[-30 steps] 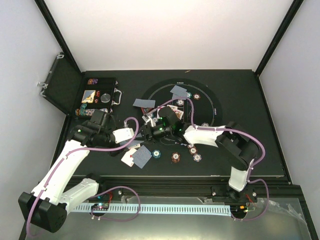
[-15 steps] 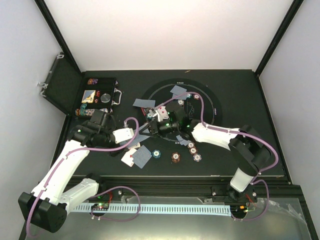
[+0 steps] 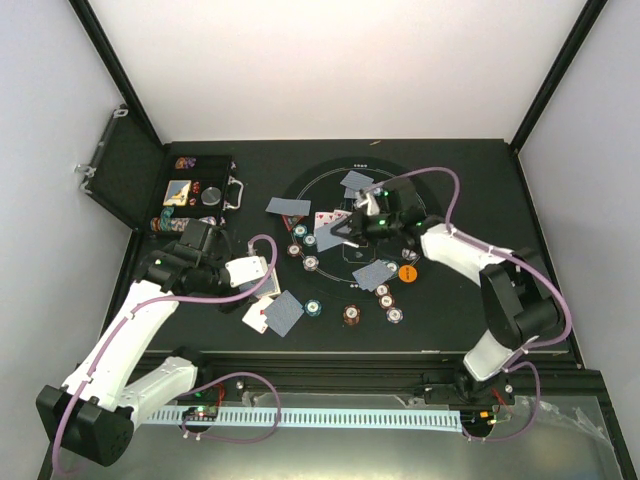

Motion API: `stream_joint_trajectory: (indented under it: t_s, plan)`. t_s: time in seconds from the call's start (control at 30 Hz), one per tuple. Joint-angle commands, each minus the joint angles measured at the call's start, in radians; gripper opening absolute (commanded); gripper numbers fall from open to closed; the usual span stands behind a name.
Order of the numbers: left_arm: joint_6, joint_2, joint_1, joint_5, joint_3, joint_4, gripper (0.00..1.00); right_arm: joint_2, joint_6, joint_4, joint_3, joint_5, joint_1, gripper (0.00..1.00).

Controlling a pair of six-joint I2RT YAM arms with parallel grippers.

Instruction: Distribute texas hold em gaming equipment

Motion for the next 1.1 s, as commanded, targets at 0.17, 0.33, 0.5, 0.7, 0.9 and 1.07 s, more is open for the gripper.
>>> stream_joint_trajectory:
  t_s: [0.17,0.33,0.5,0.7,0.9,1.07]
  plan:
    - [-0.007,-0.016,0.003,0.016,0.055,-0.013,0.02,0.228,-0.312,-0.384,0.229,0.13,-0.26,0.01]
    - [-0.007,-0.023,0.003,0.009,0.056,-0.02,0.02,0.387,-0.38,-0.496,0.37,0.202,-0.299,0.01]
    - [-0.006,-0.026,0.003,0.006,0.053,-0.02,0.02,0.476,-0.405,-0.553,0.449,0.265,-0.301,0.01]
    - [-0.006,-0.026,0.003,0.006,0.051,-0.025,0.02,0.523,-0.435,-0.608,0.523,0.348,-0.302,0.04]
    - [-0.007,-0.023,0.003,0.008,0.051,-0.025,0.02,0.536,-0.476,-0.688,0.581,0.435,-0.302,0.34]
    - [-0.007,-0.02,0.003,0.012,0.053,-0.025,0.02,0.44,-0.484,-0.69,0.533,0.52,-0.296,0.64]
